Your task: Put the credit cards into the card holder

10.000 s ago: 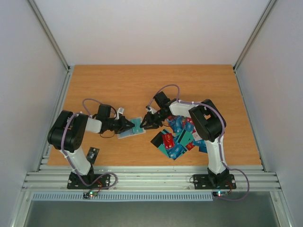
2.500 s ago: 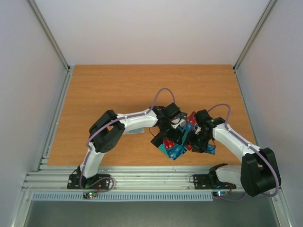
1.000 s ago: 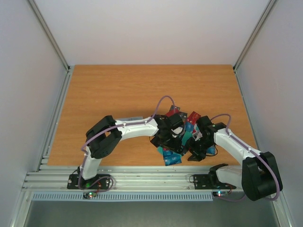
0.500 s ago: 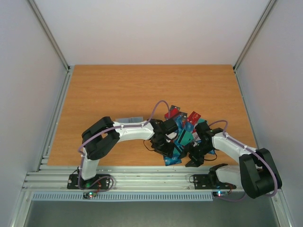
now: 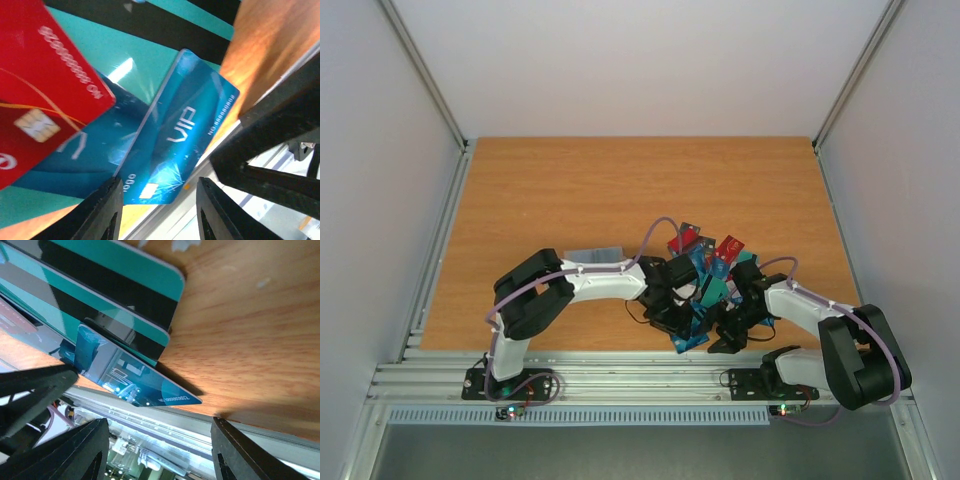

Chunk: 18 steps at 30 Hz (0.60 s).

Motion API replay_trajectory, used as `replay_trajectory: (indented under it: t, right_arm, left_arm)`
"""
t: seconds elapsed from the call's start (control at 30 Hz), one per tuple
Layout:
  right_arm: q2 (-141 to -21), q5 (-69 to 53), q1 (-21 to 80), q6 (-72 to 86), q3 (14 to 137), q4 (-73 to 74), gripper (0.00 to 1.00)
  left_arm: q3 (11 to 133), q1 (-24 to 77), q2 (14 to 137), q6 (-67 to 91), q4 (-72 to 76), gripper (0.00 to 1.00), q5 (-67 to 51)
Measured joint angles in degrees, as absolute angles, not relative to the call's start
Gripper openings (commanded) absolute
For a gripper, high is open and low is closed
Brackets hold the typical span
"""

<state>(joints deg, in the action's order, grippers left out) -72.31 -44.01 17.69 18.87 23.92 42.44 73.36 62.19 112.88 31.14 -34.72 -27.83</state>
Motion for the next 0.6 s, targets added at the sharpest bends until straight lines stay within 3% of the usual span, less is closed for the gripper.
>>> replay_trajectory:
  t: [0.6]
  right_arm:
    - [-70.8, -47.0, 17.7, 20.2, 21.7, 37.5, 0.57]
  left_arm:
    - [71.5, 63.7, 112.8, 33.8, -29.6, 0.42, -34.9]
